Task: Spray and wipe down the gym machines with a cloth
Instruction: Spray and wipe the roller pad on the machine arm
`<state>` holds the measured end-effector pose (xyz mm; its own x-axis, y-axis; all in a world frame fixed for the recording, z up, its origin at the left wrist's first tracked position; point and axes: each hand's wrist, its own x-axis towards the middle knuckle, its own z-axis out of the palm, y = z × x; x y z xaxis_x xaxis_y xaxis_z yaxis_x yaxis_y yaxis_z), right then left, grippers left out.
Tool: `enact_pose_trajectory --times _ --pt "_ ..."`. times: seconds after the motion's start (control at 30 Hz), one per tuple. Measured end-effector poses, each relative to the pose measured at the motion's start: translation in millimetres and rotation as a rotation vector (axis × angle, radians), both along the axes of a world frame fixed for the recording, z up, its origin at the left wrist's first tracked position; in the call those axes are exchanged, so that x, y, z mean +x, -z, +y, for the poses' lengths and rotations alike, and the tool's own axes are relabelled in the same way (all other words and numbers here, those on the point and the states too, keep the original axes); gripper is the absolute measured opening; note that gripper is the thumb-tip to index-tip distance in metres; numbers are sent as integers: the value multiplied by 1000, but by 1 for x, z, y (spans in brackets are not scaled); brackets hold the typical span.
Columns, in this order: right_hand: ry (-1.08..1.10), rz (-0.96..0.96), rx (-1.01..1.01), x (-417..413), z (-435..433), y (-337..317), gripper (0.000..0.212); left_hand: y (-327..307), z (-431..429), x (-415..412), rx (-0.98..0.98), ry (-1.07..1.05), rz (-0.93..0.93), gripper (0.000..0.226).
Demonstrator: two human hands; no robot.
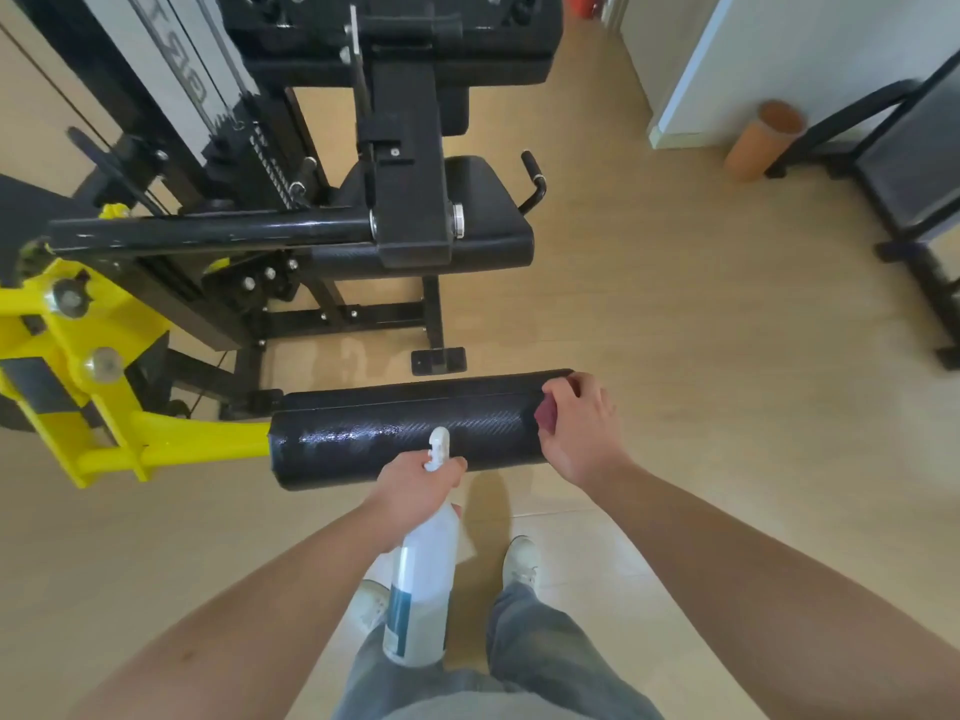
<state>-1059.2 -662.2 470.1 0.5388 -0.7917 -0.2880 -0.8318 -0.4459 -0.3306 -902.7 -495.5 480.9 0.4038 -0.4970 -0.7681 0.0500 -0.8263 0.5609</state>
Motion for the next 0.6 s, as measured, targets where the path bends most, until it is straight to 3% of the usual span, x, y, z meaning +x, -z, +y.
enact_pose_trajectory --times 0.43,0.6 --pt "59 -163 32 -54 -29 7 40 -5 -62 -53 21 228 -67 43" --pt "40 -190 27 -68 -37 12 37 -4 -77 -71 -24 256 -51 29"
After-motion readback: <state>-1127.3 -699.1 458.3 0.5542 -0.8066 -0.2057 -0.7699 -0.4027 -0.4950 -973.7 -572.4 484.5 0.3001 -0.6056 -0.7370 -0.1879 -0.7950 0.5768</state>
